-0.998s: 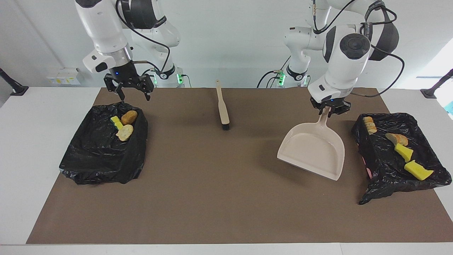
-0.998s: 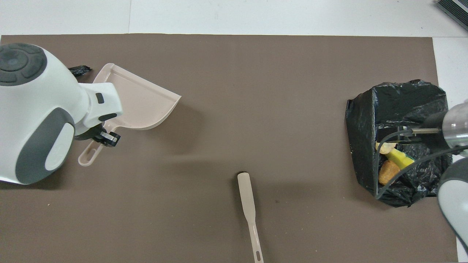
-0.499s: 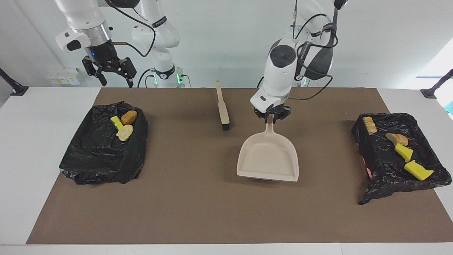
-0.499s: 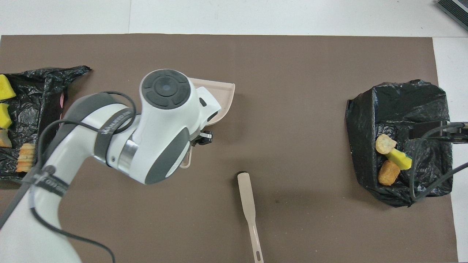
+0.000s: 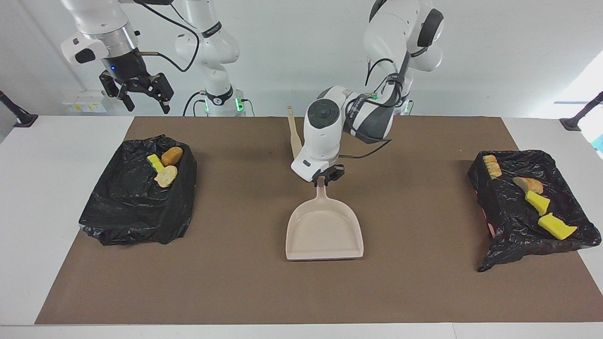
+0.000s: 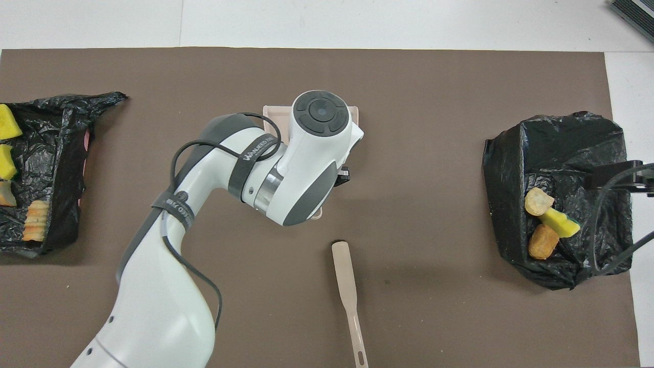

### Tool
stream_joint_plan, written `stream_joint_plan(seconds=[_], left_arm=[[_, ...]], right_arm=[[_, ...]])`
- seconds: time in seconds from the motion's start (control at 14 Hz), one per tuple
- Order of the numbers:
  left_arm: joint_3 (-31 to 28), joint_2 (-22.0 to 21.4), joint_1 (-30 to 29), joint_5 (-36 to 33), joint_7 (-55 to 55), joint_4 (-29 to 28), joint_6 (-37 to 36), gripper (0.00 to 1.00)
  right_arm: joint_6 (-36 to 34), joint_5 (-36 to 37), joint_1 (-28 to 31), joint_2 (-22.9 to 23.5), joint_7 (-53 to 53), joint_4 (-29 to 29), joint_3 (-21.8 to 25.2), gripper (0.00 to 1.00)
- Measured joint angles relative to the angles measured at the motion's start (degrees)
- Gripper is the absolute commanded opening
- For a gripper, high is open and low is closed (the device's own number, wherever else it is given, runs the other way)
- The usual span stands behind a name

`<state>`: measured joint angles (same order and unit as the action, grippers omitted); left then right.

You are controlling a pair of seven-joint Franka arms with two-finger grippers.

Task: Sweep and dump trash in bin
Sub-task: 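Place the dustpan back at the table center with the left gripper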

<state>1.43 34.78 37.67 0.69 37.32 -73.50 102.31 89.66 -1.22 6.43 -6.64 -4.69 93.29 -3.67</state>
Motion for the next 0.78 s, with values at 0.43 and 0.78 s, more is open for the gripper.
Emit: stream_joint_plan(seconds=[0.43,0.78], left_arm=[[-0.07,4.13,1.97,0.02,2.45,3.68,4.81,1.00],[-1.21,1.15,1.50,0.02,2.80,0.51,5.89,1.00]], right_arm=[[-0.26,0.00,-4.85,0.71,0.03,-0.69,4.93,1.00],[-0.93,-0.02,-8.06,1.05,1.54,-0.84,9.60,1.00]])
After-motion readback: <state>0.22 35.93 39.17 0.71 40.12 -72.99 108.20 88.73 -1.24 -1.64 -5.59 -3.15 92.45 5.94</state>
